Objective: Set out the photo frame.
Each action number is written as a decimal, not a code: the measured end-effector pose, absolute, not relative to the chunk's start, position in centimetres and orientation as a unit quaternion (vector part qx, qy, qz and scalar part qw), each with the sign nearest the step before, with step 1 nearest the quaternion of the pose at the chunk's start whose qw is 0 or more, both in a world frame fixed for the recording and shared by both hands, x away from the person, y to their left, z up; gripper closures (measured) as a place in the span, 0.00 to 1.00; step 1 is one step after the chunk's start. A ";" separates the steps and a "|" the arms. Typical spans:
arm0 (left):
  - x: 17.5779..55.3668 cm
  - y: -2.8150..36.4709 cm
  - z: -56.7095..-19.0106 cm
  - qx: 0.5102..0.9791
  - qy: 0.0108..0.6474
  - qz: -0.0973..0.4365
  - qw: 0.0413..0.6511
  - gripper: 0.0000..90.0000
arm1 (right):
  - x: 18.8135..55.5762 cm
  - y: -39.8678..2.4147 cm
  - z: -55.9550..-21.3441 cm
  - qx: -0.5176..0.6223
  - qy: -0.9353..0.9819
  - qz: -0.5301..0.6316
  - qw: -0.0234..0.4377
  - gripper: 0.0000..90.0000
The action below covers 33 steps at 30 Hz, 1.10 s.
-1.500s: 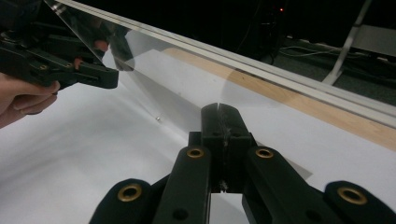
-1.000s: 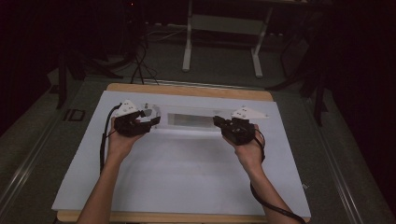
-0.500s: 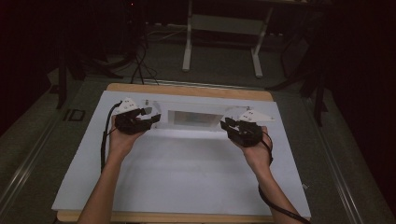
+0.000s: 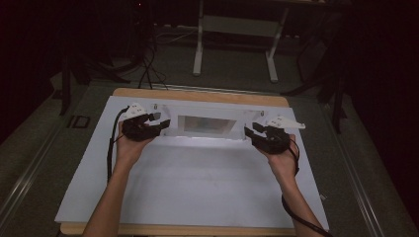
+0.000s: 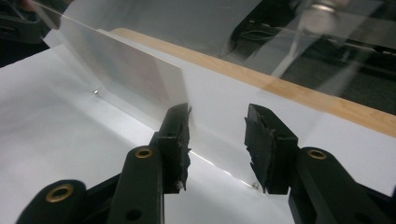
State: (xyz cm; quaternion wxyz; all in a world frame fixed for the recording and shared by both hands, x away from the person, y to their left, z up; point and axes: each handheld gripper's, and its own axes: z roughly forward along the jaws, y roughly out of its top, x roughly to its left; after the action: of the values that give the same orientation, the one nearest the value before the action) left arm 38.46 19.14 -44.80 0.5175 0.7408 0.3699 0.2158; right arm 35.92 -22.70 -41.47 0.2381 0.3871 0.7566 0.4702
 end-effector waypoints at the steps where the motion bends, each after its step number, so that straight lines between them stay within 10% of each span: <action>1: 38.5 19.1 -44.8 0.741 0.370 0.216 0.517 0.53 | 35.9 -22.7 -41.5 0.387 0.757 0.470 0.238 0.66; 33: 39.0 19.0 -44.8 0.733 0.379 0.218 0.521 0.52 | 40.0 -25.1 -45.0 0.380 0.756 0.480 0.230 0.54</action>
State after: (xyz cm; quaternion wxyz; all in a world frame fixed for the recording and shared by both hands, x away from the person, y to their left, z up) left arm 39.00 19.03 -44.77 0.5209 0.7330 0.3792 0.2182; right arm 39.95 -25.06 -45.02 0.2301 0.3802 0.7563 0.4801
